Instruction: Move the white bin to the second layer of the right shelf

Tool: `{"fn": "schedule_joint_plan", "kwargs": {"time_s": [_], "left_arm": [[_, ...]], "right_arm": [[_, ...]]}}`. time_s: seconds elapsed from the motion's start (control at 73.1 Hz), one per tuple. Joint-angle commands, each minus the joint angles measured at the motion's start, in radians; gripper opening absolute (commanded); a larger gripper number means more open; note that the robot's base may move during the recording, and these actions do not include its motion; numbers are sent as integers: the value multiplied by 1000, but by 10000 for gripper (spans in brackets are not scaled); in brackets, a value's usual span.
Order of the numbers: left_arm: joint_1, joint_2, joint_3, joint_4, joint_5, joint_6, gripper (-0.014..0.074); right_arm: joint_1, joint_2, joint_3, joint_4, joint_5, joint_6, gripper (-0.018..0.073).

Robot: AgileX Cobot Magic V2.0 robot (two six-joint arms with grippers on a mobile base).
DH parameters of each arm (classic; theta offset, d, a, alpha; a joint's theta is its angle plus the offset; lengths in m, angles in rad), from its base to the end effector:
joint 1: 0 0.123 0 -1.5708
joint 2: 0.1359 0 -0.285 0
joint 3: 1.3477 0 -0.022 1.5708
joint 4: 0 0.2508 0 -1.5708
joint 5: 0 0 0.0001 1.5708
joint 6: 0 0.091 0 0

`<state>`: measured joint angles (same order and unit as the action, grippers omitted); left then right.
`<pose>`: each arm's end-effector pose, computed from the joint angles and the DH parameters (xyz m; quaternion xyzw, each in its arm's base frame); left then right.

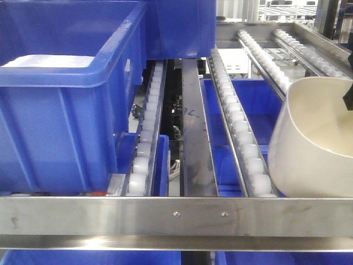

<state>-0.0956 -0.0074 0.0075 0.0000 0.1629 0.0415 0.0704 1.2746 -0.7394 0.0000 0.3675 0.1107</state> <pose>0.0558 -0.0053 0.1963 0.0502 0.7317 -0.0184 0.6796 0.2518 0.0178 0.2492 0.0187 0.9293 0.0333 0.3672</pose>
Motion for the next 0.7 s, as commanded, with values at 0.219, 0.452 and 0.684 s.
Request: {"fn": "schedule_joint_plan", "kwargs": {"time_s": [0.219, 0.452, 0.684], "left_arm": [[-6, -14, 37, 0, -85, -3, 85], [-6, -14, 37, 0, -85, -3, 85], [-6, -14, 37, 0, -85, -3, 85]], "right_arm": [[-3, -77, -25, 0, 6, -4, 606], [-3, -172, -25, 0, 38, -4, 606], [-3, -332, -1, -7, 81, -4, 566]]}}
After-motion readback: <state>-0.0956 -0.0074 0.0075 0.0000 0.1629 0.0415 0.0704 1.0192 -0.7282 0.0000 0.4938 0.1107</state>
